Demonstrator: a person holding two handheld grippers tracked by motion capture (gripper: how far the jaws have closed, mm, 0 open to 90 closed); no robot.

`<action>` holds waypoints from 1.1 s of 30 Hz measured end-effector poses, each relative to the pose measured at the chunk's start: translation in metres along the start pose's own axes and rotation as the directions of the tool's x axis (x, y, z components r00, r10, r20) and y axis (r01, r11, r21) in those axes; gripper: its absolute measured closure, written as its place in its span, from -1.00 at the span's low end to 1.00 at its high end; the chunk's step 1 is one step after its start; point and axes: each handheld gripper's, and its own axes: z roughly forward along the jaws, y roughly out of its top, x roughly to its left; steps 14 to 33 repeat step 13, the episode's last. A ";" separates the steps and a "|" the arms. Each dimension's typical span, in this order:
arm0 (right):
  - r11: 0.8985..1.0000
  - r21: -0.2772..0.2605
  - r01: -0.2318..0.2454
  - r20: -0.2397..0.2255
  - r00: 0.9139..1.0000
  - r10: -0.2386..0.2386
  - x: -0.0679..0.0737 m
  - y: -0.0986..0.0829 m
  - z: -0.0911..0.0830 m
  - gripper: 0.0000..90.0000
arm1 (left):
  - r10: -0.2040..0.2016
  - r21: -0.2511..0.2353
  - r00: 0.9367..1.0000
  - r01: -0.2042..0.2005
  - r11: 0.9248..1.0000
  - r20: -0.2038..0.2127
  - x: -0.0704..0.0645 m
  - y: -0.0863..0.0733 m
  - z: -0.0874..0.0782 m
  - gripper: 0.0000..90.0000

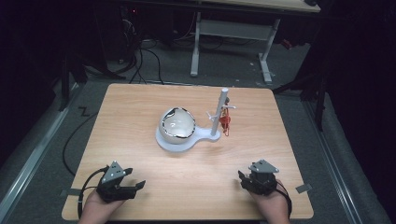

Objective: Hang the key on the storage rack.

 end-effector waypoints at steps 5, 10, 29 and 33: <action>0.998 -0.002 -0.059 -0.036 0.998 0.059 -0.010 0.002 -0.003 -0.18 | -0.001 0.004 1.000 0.001 1.000 -0.002 0.000 0.000 0.003 -0.38; 0.998 0.040 -0.053 -0.065 0.996 0.055 -0.010 -0.002 0.006 -0.19 | -0.004 -0.006 1.000 0.004 1.000 -0.003 -0.002 0.000 0.002 -0.39; 0.998 0.036 -0.058 -0.063 0.996 0.060 -0.010 -0.002 0.005 -0.20 | -0.005 -0.012 1.000 0.005 1.000 0.003 -0.001 0.001 0.003 -0.39; 0.998 0.036 -0.058 -0.063 0.996 0.060 -0.010 -0.002 0.005 -0.20 | -0.005 -0.012 1.000 0.005 1.000 0.003 -0.001 0.001 0.003 -0.39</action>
